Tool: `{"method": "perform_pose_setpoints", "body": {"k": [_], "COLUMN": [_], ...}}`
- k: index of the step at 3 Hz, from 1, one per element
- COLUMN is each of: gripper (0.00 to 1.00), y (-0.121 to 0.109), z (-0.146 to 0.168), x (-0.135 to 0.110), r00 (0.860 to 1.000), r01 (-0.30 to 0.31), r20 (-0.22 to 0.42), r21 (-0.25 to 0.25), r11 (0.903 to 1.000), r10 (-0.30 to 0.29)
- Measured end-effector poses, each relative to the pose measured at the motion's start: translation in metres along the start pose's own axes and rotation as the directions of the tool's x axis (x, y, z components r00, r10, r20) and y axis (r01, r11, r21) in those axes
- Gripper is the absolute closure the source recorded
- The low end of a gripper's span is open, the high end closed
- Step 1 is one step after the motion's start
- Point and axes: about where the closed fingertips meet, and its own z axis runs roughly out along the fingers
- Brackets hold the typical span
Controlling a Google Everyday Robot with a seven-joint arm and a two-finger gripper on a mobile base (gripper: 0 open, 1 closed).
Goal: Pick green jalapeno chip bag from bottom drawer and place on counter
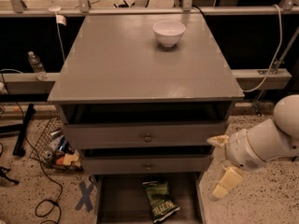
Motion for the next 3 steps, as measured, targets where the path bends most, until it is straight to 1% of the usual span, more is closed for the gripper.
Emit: {"method": "perform_pose_setpoints", "body": {"k": [1,2,3], "gripper": [0.00,0.00,0.00], "y": [0.000,0.002,0.009], "z": [0.003,0.037,0.098], "x": [0.004,0.045,0.112], "r00": [1.000,0.991,0.955], "r01": [-0.014,-0.134,-0.297], "r20": [-0.002,-0.011,0.018], "r21": [0.002,0.005,-0.036], "r11": [0.9999,0.9910,0.9543], "r10": [0.014,0.134,0.297]}}
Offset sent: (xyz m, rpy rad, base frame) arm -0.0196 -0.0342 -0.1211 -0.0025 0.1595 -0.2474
